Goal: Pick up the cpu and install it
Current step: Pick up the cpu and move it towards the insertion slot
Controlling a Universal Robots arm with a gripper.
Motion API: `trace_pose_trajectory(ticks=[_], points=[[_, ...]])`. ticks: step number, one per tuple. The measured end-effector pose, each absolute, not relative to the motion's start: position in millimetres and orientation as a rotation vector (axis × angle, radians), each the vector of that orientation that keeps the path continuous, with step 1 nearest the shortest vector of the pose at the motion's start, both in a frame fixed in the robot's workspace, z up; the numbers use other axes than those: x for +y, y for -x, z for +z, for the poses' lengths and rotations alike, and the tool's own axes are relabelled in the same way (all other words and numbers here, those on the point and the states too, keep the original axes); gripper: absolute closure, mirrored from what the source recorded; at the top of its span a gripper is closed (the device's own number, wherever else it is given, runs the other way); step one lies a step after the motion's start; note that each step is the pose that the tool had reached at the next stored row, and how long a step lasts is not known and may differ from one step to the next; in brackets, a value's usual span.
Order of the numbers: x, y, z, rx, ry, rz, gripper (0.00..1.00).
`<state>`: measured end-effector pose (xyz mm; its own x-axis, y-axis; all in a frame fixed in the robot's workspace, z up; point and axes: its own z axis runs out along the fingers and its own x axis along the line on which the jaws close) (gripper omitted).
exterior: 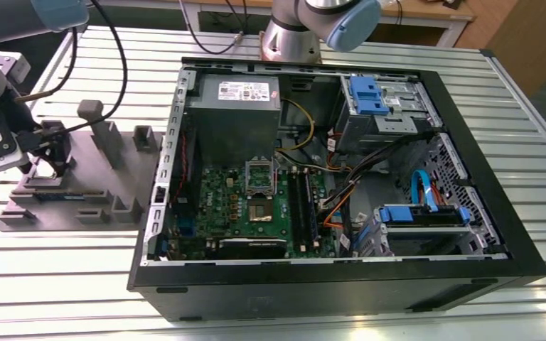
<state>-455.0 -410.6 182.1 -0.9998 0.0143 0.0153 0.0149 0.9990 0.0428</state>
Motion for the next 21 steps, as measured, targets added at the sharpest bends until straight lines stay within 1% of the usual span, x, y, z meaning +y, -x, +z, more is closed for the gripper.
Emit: trace_pose_trajectory(ticks=[7, 9, 15, 21], points=[[-410.6, 454.9, 180.9, -3.128, 0.023, -0.067, 0.41], [-410.6, 454.9, 180.9, -3.128, 0.023, -0.067, 0.53], [-410.6, 454.7, 182.4, -3.128, 0.023, -0.067, 0.53], [-410.6, 454.8, 191.1, -3.126, 0.023, -0.067, 0.53]])
